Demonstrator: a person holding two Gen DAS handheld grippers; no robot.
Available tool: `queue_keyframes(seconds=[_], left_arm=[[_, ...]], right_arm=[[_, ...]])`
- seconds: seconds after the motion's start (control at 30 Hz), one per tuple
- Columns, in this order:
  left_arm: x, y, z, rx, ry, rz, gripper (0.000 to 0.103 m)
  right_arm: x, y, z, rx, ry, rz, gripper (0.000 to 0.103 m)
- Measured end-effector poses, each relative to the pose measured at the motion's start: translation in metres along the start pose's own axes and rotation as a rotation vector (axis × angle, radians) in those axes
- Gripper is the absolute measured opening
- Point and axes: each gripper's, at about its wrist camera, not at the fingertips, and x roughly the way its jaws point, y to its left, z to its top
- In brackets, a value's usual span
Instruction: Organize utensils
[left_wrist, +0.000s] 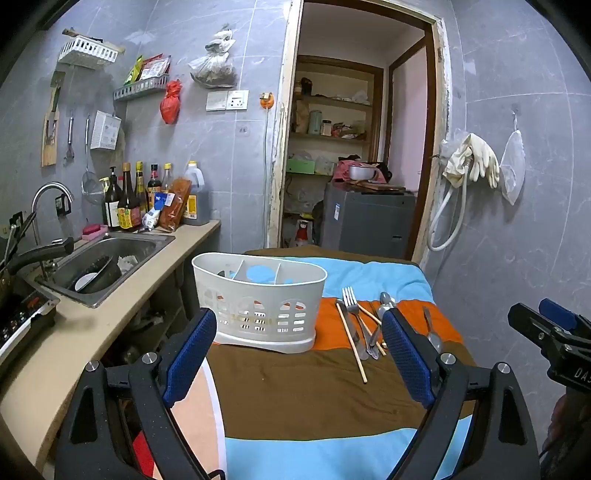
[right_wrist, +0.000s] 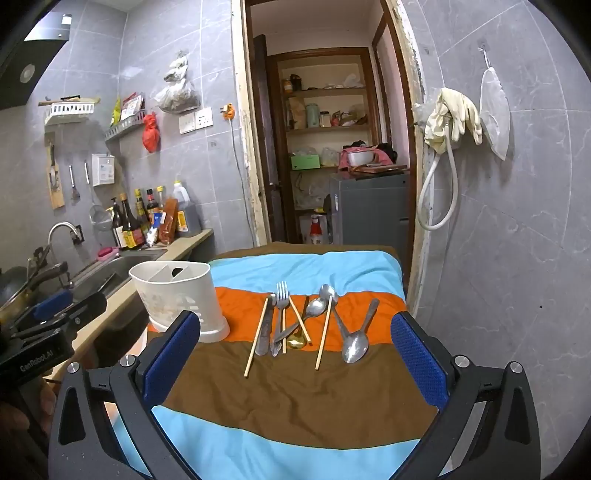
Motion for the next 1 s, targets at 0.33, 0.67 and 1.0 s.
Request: queue_keyframes(seconds=[0.33,0.67,1.0], left_arm=[[0.0003,0.0004,-0.0001,-0.010,0.007,-0.003,0.088],[0.0004,0.0004,-0.0001,-0.008,0.007,-0.003,0.088],[0.0003,0.0002,0.0000,-0.006,0.007,-0.002,0.088]], right_arm=[[0.0019,0.0002,0.0003,-0.001,0.000,0.001,0.103],[0.0032,0.0006,0.0006,-0.001,0.002,0.001,0.103],[0.0035,0.0008,0.0006,0.000,0.003,0.000,0.103]])
